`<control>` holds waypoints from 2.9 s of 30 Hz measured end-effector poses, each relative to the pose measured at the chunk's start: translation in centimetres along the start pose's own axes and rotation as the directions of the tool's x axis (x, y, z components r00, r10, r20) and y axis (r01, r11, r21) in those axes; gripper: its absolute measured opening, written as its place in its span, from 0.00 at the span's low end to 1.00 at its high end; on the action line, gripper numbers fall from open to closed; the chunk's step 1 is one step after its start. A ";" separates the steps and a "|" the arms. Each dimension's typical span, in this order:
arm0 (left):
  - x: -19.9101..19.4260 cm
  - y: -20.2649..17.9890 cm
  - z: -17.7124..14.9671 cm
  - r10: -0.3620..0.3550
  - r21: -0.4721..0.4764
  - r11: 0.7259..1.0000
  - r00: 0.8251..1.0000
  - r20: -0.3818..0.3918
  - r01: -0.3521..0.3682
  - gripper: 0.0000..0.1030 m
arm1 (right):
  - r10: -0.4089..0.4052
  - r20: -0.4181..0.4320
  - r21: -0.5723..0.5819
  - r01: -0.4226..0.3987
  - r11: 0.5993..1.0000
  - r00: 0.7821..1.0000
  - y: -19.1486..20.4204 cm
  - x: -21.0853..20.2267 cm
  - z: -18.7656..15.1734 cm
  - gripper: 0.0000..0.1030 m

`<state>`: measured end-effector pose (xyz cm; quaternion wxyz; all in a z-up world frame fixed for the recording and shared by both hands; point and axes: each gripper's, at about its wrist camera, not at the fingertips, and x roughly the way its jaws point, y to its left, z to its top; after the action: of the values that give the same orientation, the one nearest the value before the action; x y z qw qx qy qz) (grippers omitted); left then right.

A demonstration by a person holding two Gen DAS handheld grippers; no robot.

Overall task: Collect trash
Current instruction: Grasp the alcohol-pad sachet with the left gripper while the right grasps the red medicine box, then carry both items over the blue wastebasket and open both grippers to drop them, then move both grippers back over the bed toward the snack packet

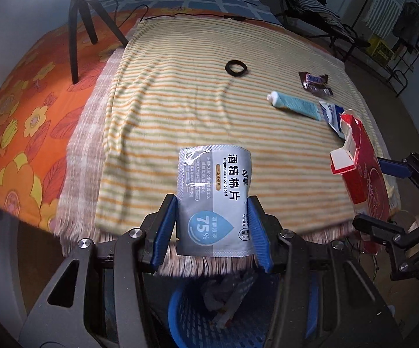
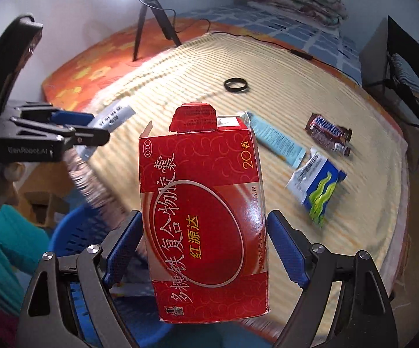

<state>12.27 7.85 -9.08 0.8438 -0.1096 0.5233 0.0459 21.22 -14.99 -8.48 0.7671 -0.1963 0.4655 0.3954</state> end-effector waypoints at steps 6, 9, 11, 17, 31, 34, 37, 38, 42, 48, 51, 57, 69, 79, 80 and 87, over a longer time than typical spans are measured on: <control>-1.9 -0.4 -3.7 -0.008 -0.007 1.000 1.000 0.004 0.008 0.48 | 0.037 0.031 0.035 -0.038 0.999 0.999 1.9 -2.1 -2.4 0.83; -2.8 -0.7 -5.4 -0.012 -0.013 1.000 1.000 0.012 0.013 0.48 | 0.048 0.041 0.043 -0.050 0.998 0.998 2.7 -2.7 -3.3 0.83; -3.3 -1.0 -6.5 -0.014 -0.013 1.000 1.000 0.014 0.015 0.48 | 0.057 0.042 0.048 -0.059 0.997 0.997 3.2 -3.0 -3.9 0.83; -3.5 -1.4 -9.6 -0.027 -0.034 0.999 1.000 -0.007 0.027 0.48 | 0.094 0.030 0.084 -0.096 0.992 0.995 4.5 -3.0 -6.2 0.83; -1.5 -0.9 -13.8 -0.031 -0.082 0.996 0.996 -0.088 0.024 0.48 | 0.144 -0.042 0.118 -0.138 0.983 0.989 6.7 -0.8 -9.4 0.83; -0.8 -0.7 -14.7 -0.031 -0.092 0.995 0.994 -0.107 0.021 0.48 | 0.155 -0.060 0.127 -0.146 0.981 0.986 7.0 -0.2 -9.8 0.83; -0.5 -0.6 -15.3 -0.022 -0.098 0.995 0.993 -0.117 0.011 0.48 | 0.163 -0.076 0.139 -0.151 0.979 0.984 7.2 0.4 -10.3 0.84; -0.4 -0.6 -15.4 -0.022 -0.099 0.995 0.993 -0.119 0.010 0.48 | 0.167 -0.083 0.142 -0.154 0.978 0.983 7.3 0.6 -10.4 0.84; -0.3 -0.5 -15.5 -0.012 -0.101 0.995 0.992 -0.122 -0.001 0.49 | 0.175 -0.100 0.151 -0.159 0.976 0.979 7.5 1.2 -11.0 0.84; 0.1 -0.5 -15.7 -0.001 -0.096 0.995 0.991 -0.134 -0.011 0.50 | 0.197 -0.125 0.189 -0.172 0.967 0.972 7.4 2.4 -11.4 0.84; 0.1 -0.7 -15.6 0.000 -0.091 0.996 0.991 -0.133 -0.012 0.54 | 0.192 -0.134 0.188 -0.165 0.968 0.972 7.5 2.6 -11.4 0.84; 0.4 -0.5 -15.6 -0.013 -0.110 0.994 0.990 -0.140 -0.003 0.58 | 0.200 -0.146 0.199 -0.169 0.965 0.969 7.3 2.9 -11.4 0.85; 1.1 -0.4 -15.3 -0.027 -0.119 0.993 0.986 -0.165 0.007 0.59 | 0.209 -0.152 0.217 -0.174 0.961 0.966 7.1 3.3 -11.2 0.85; 1.3 -0.8 -15.1 -0.050 -0.121 0.992 0.985 -0.163 0.030 0.70 | 0.193 -0.134 0.242 -0.157 0.958 0.972 6.1 3.0 -11.1 0.85; 1.3 -0.7 -15.1 -0.051 -0.122 0.992 0.985 -0.164 0.031 0.70 | 0.192 -0.133 0.244 -0.156 0.957 0.972 6.0 3.0 -11.1 0.85; 1.4 -0.7 -15.1 -0.047 -0.124 0.992 0.985 -0.165 0.027 0.70 | 0.189 -0.125 0.251 -0.154 0.956 0.974 5.6 2.7 -11.1 0.85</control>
<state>-0.16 3.60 -16.66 0.7893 -0.1739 0.5864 0.0526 11.35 -17.83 -15.90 0.7114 -0.0898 0.5805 0.3859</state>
